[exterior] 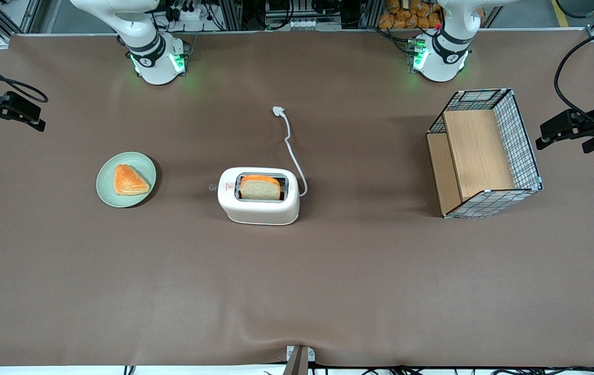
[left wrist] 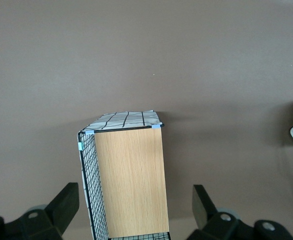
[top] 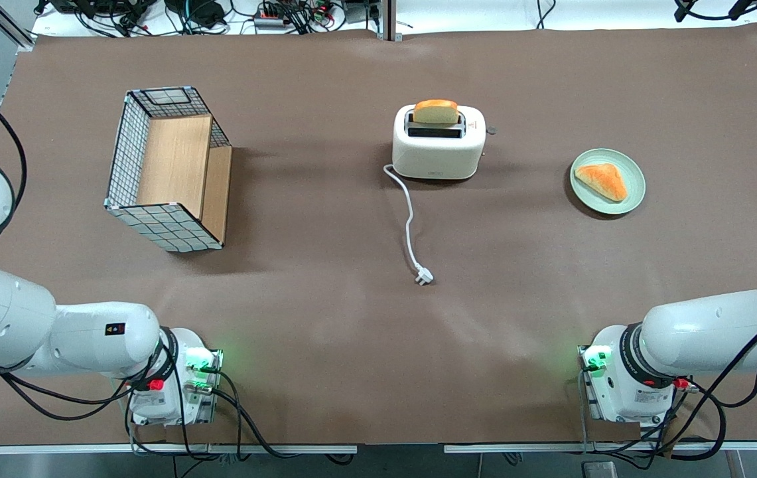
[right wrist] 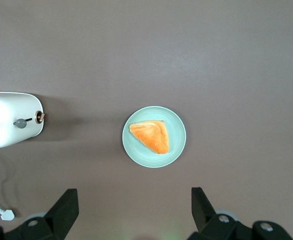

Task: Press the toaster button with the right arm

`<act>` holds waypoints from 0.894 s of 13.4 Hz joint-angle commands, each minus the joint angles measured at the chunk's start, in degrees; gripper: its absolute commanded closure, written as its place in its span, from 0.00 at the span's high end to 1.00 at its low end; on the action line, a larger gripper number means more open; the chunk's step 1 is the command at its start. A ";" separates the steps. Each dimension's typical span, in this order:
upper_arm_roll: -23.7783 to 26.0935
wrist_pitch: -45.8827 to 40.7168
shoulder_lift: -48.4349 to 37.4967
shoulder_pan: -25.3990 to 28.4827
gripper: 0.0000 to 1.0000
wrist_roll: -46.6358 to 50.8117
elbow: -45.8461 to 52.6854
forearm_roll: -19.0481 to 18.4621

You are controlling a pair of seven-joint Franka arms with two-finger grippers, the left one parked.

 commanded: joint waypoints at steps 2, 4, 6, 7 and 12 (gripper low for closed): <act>0.06 -0.80 1.21 0.31 1.00 -0.84 1.45 -1.10; 0.23 -1.07 2.70 0.48 1.00 -0.84 1.19 -1.10; 0.32 -2.20 3.05 0.48 1.00 -0.75 0.83 -0.49; 0.41 -2.30 3.40 0.48 1.00 -0.66 0.83 -0.31; 0.41 -2.91 6.56 0.84 0.67 0.04 -0.13 5.40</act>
